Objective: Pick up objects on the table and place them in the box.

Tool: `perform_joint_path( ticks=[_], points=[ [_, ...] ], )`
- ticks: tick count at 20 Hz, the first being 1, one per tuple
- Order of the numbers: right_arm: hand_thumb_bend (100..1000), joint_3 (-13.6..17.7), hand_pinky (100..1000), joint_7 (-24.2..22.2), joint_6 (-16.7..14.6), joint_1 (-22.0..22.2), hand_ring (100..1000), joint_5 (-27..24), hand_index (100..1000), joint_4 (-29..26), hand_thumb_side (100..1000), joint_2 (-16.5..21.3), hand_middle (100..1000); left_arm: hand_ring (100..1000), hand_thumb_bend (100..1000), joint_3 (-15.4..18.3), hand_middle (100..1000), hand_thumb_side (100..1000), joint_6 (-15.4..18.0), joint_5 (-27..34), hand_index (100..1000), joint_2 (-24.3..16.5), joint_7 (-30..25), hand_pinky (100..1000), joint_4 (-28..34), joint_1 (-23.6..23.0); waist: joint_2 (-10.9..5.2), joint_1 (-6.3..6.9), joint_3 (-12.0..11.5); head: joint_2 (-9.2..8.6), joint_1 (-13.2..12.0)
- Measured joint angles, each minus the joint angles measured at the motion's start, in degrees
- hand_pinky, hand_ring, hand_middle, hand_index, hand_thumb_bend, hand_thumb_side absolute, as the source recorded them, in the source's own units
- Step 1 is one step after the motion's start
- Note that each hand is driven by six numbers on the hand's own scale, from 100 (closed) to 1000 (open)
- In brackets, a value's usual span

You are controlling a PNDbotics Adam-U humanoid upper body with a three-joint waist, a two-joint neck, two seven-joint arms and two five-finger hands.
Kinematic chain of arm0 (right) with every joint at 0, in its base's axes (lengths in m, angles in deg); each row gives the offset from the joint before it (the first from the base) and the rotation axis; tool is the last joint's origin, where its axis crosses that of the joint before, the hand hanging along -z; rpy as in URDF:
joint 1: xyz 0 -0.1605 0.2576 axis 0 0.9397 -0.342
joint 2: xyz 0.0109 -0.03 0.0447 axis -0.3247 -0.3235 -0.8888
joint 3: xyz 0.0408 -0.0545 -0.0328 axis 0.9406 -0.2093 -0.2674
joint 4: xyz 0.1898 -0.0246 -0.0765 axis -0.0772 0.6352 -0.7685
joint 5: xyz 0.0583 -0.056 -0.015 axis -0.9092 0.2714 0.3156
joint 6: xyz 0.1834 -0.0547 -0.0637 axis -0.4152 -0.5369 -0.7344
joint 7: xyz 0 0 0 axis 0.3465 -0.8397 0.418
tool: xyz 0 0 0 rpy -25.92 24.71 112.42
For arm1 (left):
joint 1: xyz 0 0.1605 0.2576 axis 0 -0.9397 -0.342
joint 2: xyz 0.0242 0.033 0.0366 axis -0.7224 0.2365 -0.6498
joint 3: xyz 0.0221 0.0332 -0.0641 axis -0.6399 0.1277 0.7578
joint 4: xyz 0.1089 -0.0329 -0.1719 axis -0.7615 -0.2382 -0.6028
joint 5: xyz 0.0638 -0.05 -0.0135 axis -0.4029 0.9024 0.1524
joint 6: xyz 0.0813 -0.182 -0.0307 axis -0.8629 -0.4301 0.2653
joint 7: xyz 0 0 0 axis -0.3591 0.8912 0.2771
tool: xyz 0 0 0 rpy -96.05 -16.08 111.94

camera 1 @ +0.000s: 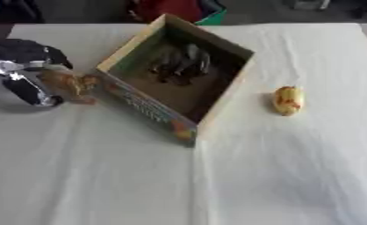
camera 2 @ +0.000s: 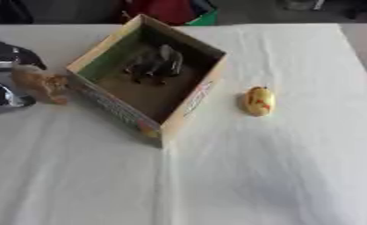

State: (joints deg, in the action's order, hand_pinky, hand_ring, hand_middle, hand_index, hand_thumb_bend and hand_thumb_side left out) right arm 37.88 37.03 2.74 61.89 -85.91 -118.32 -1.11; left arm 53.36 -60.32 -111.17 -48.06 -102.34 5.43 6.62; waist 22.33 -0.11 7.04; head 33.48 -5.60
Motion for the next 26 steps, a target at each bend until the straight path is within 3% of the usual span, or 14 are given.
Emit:
perform_joint_path(
  ticks=[5,8,11,14,26],
  points=[
    [100,-0.01,701,0.00,0.00,-0.25,1000,0.09,820,0.00,962,-0.08,562,803,181,0.33,703,370,-0.59,-0.05,802,0.98,1.98,615,-1.27,0.34,0.34,-0.04,0.06,-0.41,-0.33],
    [100,0.00,701,0.01,0.02,-0.24,1000,0.32,821,0.00,961,-0.21,562,741,102,0.34,610,337,-1.04,-0.16,718,1.21,3.73,581,-1.69,0.36,0.54,-0.16,0.14,-0.60,-0.38],
    [100,0.01,701,0.04,0.11,-0.23,1000,0.57,821,0.00,962,-0.52,562,701,100,0.34,570,319,-1.60,-0.21,674,1.48,5.34,560,-2.03,0.48,0.59,-0.16,0.15,-0.78,-0.45],
    [100,0.01,701,0.12,0.34,-0.20,1000,0.77,821,0.00,963,-0.53,561,608,100,0.34,490,227,-2.14,-0.02,567,1.69,6.45,506,-2.37,0.55,0.64,-0.14,0.31,-0.81,-0.57],
    [100,0.01,701,0.38,0.76,-0.12,1000,1.07,820,0.00,962,-0.56,562,430,100,0.31,297,328,-5.36,3.66,308,1.97,9.36,353,-3.00,0.57,0.59,-0.02,0.23,-0.74,-0.23]
  ],
)
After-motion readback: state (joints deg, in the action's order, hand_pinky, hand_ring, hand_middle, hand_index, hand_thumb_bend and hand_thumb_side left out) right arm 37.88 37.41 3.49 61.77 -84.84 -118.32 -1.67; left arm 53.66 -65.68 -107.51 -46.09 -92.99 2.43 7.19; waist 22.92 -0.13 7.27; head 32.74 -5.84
